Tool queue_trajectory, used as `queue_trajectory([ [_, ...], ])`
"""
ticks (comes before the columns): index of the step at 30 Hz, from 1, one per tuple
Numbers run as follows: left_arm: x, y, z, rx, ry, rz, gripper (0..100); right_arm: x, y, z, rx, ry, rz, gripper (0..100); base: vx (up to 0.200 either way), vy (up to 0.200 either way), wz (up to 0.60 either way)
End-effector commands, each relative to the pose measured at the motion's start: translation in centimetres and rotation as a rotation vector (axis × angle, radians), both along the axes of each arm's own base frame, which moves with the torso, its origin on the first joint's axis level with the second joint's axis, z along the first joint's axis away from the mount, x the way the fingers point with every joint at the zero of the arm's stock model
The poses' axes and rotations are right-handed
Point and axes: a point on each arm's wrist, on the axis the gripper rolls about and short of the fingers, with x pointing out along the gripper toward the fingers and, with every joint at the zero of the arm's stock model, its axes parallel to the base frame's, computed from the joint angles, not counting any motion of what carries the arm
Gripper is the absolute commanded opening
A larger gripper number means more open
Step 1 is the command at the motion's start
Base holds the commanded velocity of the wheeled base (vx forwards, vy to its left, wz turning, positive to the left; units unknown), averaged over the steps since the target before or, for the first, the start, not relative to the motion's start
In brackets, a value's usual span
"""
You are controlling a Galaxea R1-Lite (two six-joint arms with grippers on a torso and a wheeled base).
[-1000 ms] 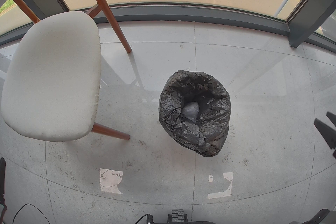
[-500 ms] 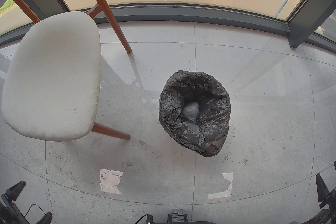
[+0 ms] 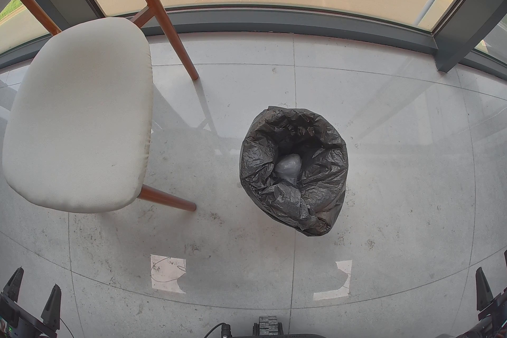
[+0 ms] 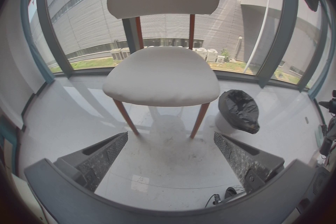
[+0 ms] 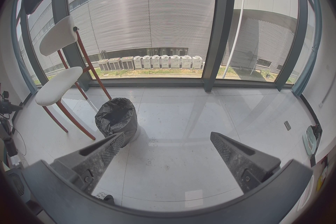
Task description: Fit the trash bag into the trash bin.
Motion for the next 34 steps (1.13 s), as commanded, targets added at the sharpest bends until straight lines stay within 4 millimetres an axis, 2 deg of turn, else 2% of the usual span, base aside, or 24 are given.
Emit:
queue_trajectory([
  [1,0.10,-0.19,-0.18,0.000,-0.001,0.066,100,0.08,0.00,-0.42,0.000,0.012,0.000,100,0.000,0.000,0.00],
  [4,0.17,-0.27,-0.10,-0.002,-0.017,0.035,100,0.08,0.00,-0.42,-0.002,0.012,0.000,100,0.000,0.000,0.00],
  [6,0.15,-0.70,-0.42,0.022,0.014,-0.151,100,0.08,0.00,-0.42,-0.002,0.012,0.000,100,0.000,0.000,0.00],
  [9,0.05,-0.91,-0.79,0.065,0.051,-0.262,100,0.08,0.00,-0.46,-0.002,0.012,0.000,100,0.000,0.000,0.00],
  [14,0.12,-0.75,-0.67,0.010,0.039,-0.181,100,0.09,0.00,-0.46,-0.002,0.014,0.000,100,0.000,0.000,0.00],
  [21,0.11,-0.75,-0.67,0.003,0.038,-0.163,100,0.09,0.00,-0.45,-0.003,0.012,0.000,100,0.000,0.000,0.00],
  [24,-0.44,-0.95,-0.77,0.007,-0.033,-0.030,100,0.09,0.01,-0.45,-0.005,0.012,0.001,100,0.000,0.000,0.00],
  [34,-0.67,-0.99,-0.87,0.040,-0.060,-0.097,100,0.11,0.02,-0.46,-0.008,0.016,0.003,100,0.000,0.000,0.00],
])
